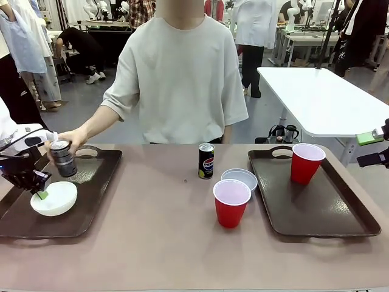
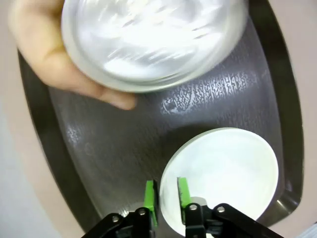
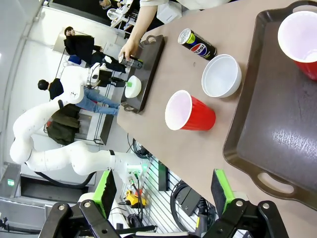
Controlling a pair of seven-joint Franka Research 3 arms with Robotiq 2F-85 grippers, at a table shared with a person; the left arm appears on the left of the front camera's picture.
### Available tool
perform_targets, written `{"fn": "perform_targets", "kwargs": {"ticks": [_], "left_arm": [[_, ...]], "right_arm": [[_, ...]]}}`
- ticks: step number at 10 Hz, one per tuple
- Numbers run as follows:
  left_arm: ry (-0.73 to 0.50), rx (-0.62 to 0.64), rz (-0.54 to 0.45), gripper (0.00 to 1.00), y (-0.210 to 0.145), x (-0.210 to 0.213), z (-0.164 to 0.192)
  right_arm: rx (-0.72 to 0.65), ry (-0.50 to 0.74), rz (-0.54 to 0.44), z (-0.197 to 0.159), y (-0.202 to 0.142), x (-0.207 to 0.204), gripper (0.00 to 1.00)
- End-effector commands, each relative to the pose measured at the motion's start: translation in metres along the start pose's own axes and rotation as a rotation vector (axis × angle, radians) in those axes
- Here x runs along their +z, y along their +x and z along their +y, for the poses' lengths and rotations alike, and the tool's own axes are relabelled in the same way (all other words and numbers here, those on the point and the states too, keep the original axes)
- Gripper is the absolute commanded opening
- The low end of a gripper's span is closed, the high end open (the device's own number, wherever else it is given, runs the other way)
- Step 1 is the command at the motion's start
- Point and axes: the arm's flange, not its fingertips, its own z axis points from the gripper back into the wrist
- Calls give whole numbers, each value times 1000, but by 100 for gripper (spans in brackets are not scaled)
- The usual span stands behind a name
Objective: Prepare tableware on both trays.
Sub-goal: Pick up a Picnic Bowl from the table and place it on a Handle tray.
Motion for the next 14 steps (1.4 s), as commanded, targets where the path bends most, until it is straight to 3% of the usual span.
{"fn": "perform_targets", "kwargs": {"ticks": [1,2,3,4,6,7,9,12,13,14], "left_arm": [[-17,-15,-11,68,-45,1,-8],[-5,-12,-3,100,-47,12,-9],[3,-17,8,88,-47,21,-11],[5,-26,17,100,-49,31,-14],[-24,-36,36,100,-51,53,-19],[-77,-42,52,83,-49,62,-20],[-286,-48,45,100,-40,89,-12],[-719,3,-102,100,-34,124,7],[-870,19,-114,100,-31,124,14],[-946,63,-96,100,-24,118,16]], "right_arm": [[19,28,-18,-2,2,-1,100],[19,28,-18,-2,2,-1,100],[19,28,-18,-2,2,-1,100],[19,28,-18,-2,2,-1,100],[19,28,-18,-2,2,-1,100],[19,28,-18,-2,2,-1,100],[19,28,-18,-2,2,-1,100],[19,28,-18,-2,2,-1,100],[19,28,-18,-2,2,-1,100],[19,28,-18,-2,2,-1,100]]}}
